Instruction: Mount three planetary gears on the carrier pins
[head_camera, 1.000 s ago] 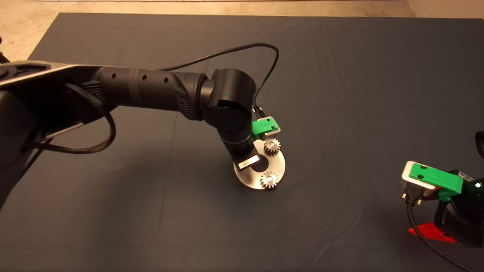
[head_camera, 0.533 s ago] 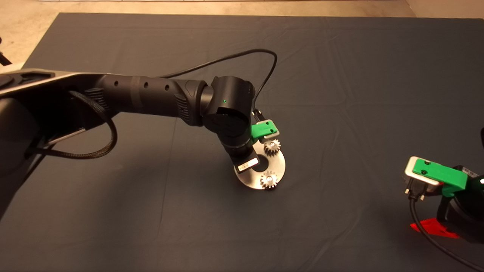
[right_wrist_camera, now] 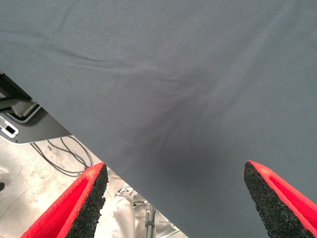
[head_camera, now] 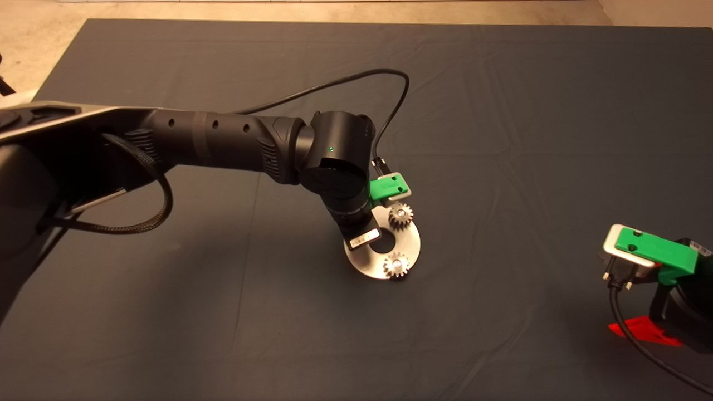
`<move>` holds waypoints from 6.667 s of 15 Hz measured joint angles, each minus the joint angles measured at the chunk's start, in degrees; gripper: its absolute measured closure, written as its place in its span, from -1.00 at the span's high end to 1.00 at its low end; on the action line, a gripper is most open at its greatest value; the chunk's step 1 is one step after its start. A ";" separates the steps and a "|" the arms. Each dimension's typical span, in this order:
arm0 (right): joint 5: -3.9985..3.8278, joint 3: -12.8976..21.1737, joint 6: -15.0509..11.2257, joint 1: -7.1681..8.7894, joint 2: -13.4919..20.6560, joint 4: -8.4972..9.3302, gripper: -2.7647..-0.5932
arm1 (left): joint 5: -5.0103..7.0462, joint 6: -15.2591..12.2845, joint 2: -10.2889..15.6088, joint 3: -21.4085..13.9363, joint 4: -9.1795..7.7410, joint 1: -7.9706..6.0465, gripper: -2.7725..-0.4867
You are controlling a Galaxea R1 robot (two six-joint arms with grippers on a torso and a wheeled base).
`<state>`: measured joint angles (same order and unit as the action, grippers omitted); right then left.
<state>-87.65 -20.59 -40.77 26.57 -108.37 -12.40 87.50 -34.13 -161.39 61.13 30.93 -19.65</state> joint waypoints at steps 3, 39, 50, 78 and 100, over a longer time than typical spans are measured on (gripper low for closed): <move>-0.02 0.04 0.00 0.98 0.16 0.48 0.32 | -0.02 0.15 0.00 0.03 0.22 0.02 -0.86; 0.00 0.09 0.66 4.81 1.57 3.43 0.32 | -0.02 -2.07 1.41 -2.90 -1.91 0.13 -0.86; 0.00 0.09 0.66 4.91 1.62 3.50 0.32 | 0.00 -2.69 0.72 -2.20 -0.04 0.13 -0.86; 0.00 0.06 0.67 7.74 2.06 4.39 0.32 | 0.00 -3.73 0.61 -1.60 0.61 1.12 -0.86; 0.02 0.00 0.67 9.53 2.36 4.57 0.32 | -0.02 -3.08 1.12 -2.36 1.22 1.41 -0.86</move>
<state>-87.63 -20.59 -40.09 36.10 -106.01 -7.83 87.48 -37.21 -160.27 58.77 32.15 -18.24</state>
